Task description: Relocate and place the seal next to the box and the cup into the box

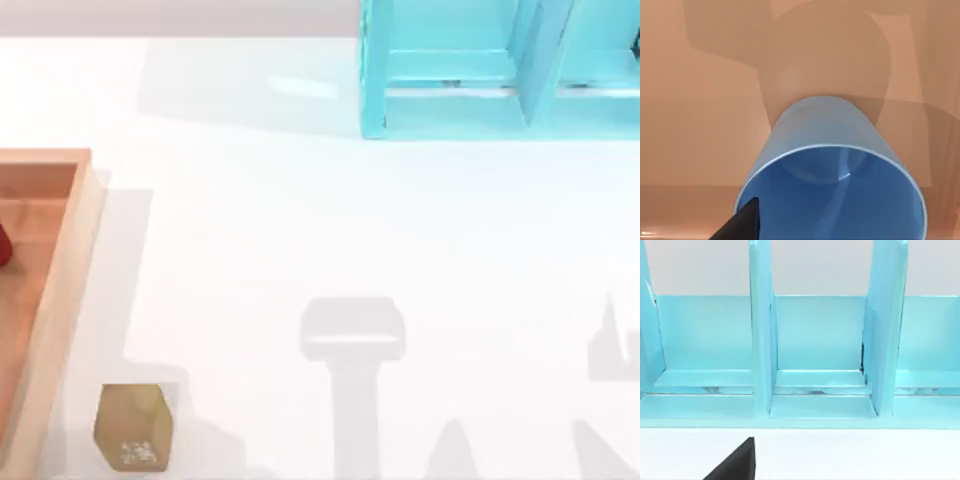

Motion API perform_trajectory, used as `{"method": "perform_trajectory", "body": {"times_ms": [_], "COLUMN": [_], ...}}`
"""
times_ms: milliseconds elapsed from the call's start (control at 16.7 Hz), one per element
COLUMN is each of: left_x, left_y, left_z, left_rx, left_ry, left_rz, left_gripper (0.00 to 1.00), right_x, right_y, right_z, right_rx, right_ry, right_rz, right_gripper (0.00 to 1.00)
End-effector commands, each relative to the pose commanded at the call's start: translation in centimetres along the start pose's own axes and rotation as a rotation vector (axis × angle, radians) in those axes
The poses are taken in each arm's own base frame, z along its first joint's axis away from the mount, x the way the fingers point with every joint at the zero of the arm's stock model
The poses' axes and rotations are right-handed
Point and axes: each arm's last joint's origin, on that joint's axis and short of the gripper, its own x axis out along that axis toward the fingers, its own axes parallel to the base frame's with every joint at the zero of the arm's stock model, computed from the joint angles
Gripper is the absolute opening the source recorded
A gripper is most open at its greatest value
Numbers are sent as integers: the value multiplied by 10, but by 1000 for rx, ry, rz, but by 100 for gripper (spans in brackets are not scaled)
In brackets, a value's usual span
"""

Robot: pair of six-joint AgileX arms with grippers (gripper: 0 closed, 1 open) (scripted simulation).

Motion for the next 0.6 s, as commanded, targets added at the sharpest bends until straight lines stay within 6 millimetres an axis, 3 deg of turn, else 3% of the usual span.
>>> {"method": "perform_trajectory", "body": {"times_ms": [420, 600], "left_x": [-67, -82], "left_y": [1, 1], "left_z": [-1, -3], "left_rx": [-2, -3], "left_ry": [20, 6], "left_rz": [-6, -1], "left_gripper": [100, 100], "right_x": [0, 0], "right_y": [0, 0], "right_z": [0, 0], "right_rx": [0, 0], "right_ry": [0, 0], "right_rz": [0, 0], "right_gripper": [100, 100]}}
